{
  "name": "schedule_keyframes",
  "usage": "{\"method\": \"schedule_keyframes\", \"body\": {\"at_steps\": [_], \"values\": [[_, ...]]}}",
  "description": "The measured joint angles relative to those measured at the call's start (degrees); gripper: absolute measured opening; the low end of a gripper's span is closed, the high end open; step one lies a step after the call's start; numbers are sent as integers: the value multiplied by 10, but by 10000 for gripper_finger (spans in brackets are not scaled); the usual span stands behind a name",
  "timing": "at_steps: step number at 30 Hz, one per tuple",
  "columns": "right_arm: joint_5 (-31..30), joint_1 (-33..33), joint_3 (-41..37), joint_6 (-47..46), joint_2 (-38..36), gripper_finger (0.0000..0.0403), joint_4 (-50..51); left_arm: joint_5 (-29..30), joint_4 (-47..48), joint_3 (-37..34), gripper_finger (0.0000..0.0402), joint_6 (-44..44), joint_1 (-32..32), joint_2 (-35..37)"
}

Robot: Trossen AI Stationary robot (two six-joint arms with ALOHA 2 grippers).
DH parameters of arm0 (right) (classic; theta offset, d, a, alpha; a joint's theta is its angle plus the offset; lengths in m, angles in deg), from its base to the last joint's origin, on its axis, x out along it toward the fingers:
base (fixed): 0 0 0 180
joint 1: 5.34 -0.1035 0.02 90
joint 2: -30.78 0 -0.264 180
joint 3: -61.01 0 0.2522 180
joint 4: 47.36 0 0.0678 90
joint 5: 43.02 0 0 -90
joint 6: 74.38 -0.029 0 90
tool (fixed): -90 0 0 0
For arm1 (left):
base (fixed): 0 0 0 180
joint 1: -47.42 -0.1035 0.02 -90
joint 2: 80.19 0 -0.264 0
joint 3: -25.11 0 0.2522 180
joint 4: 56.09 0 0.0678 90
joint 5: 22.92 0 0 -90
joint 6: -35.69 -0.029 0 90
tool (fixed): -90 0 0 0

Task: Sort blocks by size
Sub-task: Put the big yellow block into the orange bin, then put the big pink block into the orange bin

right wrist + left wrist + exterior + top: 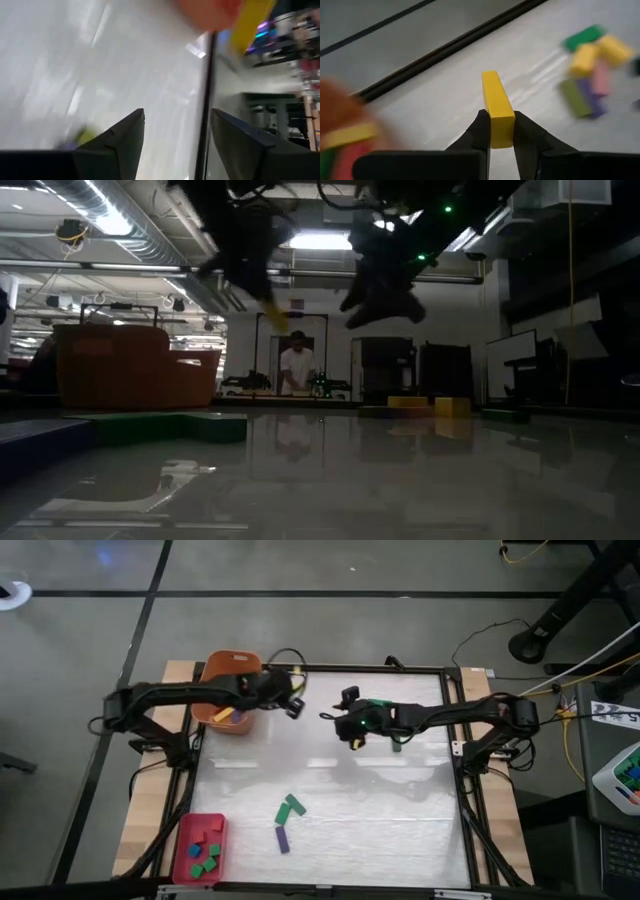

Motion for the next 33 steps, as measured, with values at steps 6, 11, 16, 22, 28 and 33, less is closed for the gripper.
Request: {"method": "schedule_keyframes", "body": {"at_steps": [6, 11, 16, 22, 28, 33], "values": [[-1, 2, -1, 19, -7, 216, 179, 77, 170, 0, 47, 14, -40, 52], [8, 2, -2, 19, -2, 215, 285, 98, 276, 0, 41, 34, -73, 62], [12, 5, -2, 23, -2, 215, 327, 98, 308, 0, 75, 32, -98, 56], [75, 23, -16, 91, -2, 215, 317, 98, 310, 1, 122, 32, -114, 54], [112, 64, -52, 124, -1, 215, 267, 98, 310, 1, 152, 31, -117, 54], [130, 94, -69, 158, -1, 215, 203, 98, 308, 1, 154, 33, -117, 54]]}}
